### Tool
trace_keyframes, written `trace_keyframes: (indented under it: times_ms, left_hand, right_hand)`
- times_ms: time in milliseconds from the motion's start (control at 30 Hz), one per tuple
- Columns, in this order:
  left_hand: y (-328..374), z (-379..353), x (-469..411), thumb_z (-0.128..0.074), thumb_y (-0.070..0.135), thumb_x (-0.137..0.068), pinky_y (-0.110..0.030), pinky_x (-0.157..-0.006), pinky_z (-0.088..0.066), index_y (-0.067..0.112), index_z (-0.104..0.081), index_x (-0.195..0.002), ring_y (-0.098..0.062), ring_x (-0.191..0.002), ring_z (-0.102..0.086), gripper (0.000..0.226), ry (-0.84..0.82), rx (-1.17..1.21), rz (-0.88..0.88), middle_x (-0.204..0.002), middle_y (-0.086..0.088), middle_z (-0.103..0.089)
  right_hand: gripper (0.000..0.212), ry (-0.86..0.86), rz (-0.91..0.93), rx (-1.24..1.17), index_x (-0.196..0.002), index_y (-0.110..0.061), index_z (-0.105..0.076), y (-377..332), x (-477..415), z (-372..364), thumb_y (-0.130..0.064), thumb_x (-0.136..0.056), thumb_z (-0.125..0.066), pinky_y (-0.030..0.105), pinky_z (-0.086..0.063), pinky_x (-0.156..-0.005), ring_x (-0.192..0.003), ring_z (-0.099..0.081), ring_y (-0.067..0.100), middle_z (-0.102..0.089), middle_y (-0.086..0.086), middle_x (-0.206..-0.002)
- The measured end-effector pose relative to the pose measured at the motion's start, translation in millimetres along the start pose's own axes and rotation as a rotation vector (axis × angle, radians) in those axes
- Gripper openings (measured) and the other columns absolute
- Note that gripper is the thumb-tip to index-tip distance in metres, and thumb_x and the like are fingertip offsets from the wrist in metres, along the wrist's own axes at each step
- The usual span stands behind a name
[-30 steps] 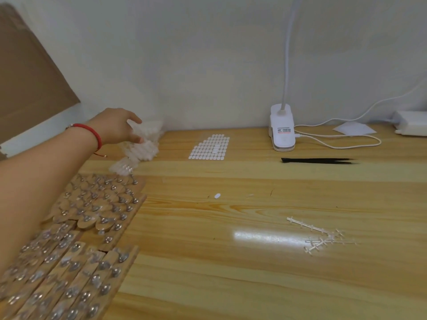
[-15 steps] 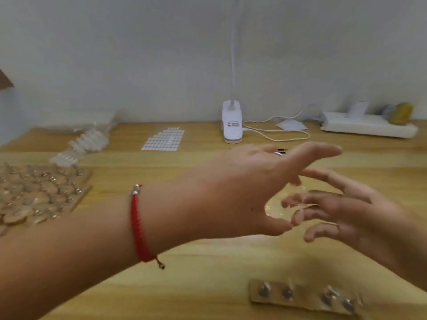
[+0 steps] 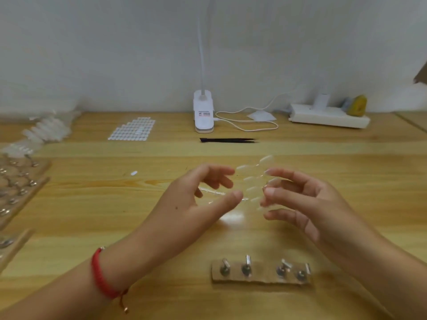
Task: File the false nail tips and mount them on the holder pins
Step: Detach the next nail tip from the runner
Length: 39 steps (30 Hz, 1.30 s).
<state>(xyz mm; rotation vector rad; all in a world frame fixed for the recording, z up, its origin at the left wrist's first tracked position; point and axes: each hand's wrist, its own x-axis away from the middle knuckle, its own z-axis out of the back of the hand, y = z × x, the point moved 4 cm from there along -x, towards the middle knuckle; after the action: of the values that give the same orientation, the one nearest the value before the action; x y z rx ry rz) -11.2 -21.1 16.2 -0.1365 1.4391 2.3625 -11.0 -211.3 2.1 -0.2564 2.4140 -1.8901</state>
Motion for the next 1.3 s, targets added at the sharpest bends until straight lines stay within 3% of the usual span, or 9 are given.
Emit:
trace_keyframes:
  times_ms: [100, 267, 400, 600, 767, 900, 1033, 1167, 1300]
  left_hand:
    - [-7.1, 0.3, 12.4, -0.067, 0.066, -0.058, -0.008, -0.069, -0.041, 0.038, -0.058, -0.093, 0.005, -0.085, -0.055, 0.046, -0.118, -0.018, 0.059, -0.094, 0.022, -0.061]
    - [-11.9, -6.8, 40.4, -0.073, 0.069, -0.056, -0.013, -0.09, -0.036, 0.058, -0.033, -0.112, 0.004, -0.113, -0.04, 0.068, -0.468, -0.36, -0.038, -0.112, 0.032, -0.045]
    - [-12.6, 0.5, 52.3, -0.066, 0.051, -0.069, -0.014, -0.085, -0.034, 0.051, -0.034, -0.105, 0.001, -0.104, -0.045, 0.048, -0.398, -0.36, -0.112, -0.102, 0.028, -0.056]
    - [-24.3, 24.3, 70.9, -0.068, 0.059, -0.061, -0.012, -0.079, -0.038, 0.052, -0.036, -0.109, 0.002, -0.095, -0.05, 0.058, -0.345, -0.402, -0.103, -0.096, 0.031, -0.059]
    - [-22.8, 33.0, 51.9, -0.067, 0.063, -0.062, -0.008, -0.074, -0.039, 0.053, -0.044, -0.119, -0.001, -0.088, -0.054, 0.062, -0.133, -0.003, 0.07, -0.101, 0.018, -0.063]
    - [-19.8, 19.5, 22.5, -0.079, 0.058, -0.06, -0.009, -0.061, -0.04, 0.04, -0.073, -0.095, 0.003, -0.065, -0.052, 0.04, -0.01, 0.24, 0.202, -0.079, 0.016, -0.067]
    - [-22.6, 13.2, 17.9, -0.072, 0.053, -0.063, -0.014, -0.067, -0.043, 0.032, -0.077, -0.081, -0.003, -0.072, -0.057, 0.029, 0.024, 0.319, 0.252, -0.085, -0.002, -0.072]
    - [-27.8, 15.5, 19.6, -0.082, 0.051, -0.06, -0.027, -0.063, -0.042, 0.027, -0.076, -0.076, -0.01, -0.065, -0.054, 0.03, 0.024, 0.387, 0.277, -0.074, -0.005, -0.067]
    - [-28.3, 16.9, 21.3, -0.084, 0.046, -0.062, -0.023, -0.062, -0.041, 0.024, -0.074, -0.073, -0.009, -0.063, -0.052, 0.026, -0.045, 0.428, 0.288, -0.07, 0.002, -0.064]
  right_hand:
    - [0.031, 0.053, 0.013, -0.003, -0.092, -0.013, -0.076, 5.0, -0.7, 1.5, -0.01, -0.06, -0.075, 0.024, -0.054, -0.053, -0.067, -0.068, 0.018, -0.067, 0.003, -0.076]
    - [0.042, 0.152, 0.013, 0.011, -0.099, -0.009, -0.068, 11.1, -6.0, 8.5, -0.01, -0.058, -0.073, 0.023, -0.054, -0.051, -0.065, -0.067, 0.017, -0.067, 0.004, -0.076]
    - [0.038, 0.123, 0.016, 0.062, -0.098, -0.007, -0.067, 13.3, -5.4, 3.8, -0.009, -0.06, -0.072, 0.023, -0.054, -0.05, -0.065, -0.068, 0.018, -0.073, 0.009, -0.085]
    - [0.036, 0.084, 0.048, 0.124, -0.098, -0.006, -0.063, 13.2, -3.7, -1.0, -0.007, -0.063, -0.069, 0.023, -0.053, -0.049, -0.063, -0.067, 0.017, -0.072, 0.008, -0.077]
    - [0.046, 0.012, 0.076, 0.146, -0.106, -0.015, -0.064, 10.3, 0.7, -15.0, -0.004, -0.063, -0.072, 0.026, -0.053, -0.048, -0.064, -0.068, 0.021, -0.068, 0.004, -0.073]
    - [0.038, -0.086, 0.115, 0.258, -0.099, -0.022, -0.071, 10.5, 6.8, -34.7, 0.011, -0.079, -0.068, 0.027, -0.053, -0.05, -0.068, -0.069, 0.022, -0.068, 0.003, -0.077]
    - [0.035, -0.099, 0.111, 0.314, -0.096, -0.021, -0.071, 11.7, 9.3, -40.3, 0.01, -0.079, -0.068, 0.029, -0.053, -0.049, -0.07, -0.069, 0.023, -0.068, 0.004, -0.078]
    - [0.018, -0.104, 0.102, 0.363, -0.092, -0.018, -0.072, 10.3, 9.9, -45.3, -0.014, -0.075, -0.076, 0.028, -0.054, -0.05, -0.068, -0.069, 0.017, -0.07, 0.004, -0.075]
    - [0.034, -0.053, 0.067, 0.346, -0.082, -0.005, -0.072, 5.8, 4.3, -47.2, -0.037, -0.072, -0.067, 0.026, -0.055, -0.052, -0.066, -0.07, 0.017, -0.069, 0.007, -0.072]
